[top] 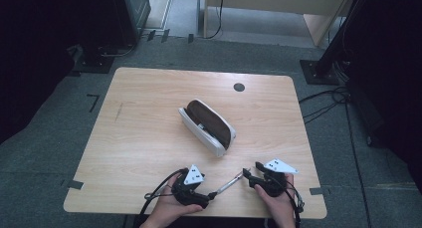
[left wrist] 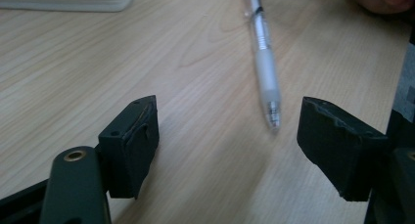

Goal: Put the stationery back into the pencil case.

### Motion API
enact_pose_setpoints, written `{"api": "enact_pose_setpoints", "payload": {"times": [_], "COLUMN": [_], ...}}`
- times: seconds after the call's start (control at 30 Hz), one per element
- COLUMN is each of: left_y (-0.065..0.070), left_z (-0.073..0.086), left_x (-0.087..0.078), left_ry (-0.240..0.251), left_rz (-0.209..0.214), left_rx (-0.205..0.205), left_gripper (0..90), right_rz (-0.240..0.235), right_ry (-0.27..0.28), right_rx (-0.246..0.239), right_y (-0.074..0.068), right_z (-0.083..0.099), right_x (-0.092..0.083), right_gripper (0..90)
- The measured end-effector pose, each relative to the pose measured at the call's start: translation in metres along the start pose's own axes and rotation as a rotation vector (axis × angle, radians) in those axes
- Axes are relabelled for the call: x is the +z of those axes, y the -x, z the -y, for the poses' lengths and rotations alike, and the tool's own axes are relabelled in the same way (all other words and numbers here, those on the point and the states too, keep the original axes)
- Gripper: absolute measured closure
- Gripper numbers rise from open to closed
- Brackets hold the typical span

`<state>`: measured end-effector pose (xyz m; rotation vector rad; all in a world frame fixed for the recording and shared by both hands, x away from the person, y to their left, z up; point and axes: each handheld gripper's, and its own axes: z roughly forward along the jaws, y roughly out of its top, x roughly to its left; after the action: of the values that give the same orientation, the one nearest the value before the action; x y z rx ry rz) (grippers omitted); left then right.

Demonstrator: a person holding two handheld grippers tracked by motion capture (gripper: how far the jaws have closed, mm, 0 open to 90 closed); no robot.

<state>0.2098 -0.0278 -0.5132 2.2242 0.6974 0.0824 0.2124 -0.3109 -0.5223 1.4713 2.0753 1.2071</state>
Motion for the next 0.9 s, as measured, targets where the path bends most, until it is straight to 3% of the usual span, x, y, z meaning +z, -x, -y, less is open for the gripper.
{"api": "enact_pose_setpoints", "payload": {"times": [0.17, 0.37, 0.5, 0.63, 0.9], "left_y": [0.011, 0.02, 0.023, 0.026, 0.021], "left_z": [-0.004, -0.005, -0.005, -0.006, -0.006], "left_x": [0.007, 0.012, 0.013, 0.014, 0.013], "left_ry": [-0.023, -0.019, -0.014, -0.017, -0.015], "left_rz": [-0.016, -0.074, -0.058, -0.043, -0.052], "left_rx": [0.062, 0.132, 0.171, 0.189, 0.19], "left_gripper": [34.7, 50.1, 61.6, 66.5, 73.9], "right_rz": [0.009, 0.004, -0.01, -0.029, -0.114], "right_ry": [-0.004, -0.007, -0.009, -0.012, -0.04], "right_rx": [-0.005, -0.006, 0.005, 0.012, 0.015], "right_y": [-0.001, -0.001, -0.001, -0.002, -0.008], "right_z": [0.0, 0.0, 0.0, 0.0, 0.0], "right_x": [0.001, 0.001, 0.002, 0.002, 0.006], "right_gripper": [39.0, 40.7, 42.0, 45.5, 53.1]}}
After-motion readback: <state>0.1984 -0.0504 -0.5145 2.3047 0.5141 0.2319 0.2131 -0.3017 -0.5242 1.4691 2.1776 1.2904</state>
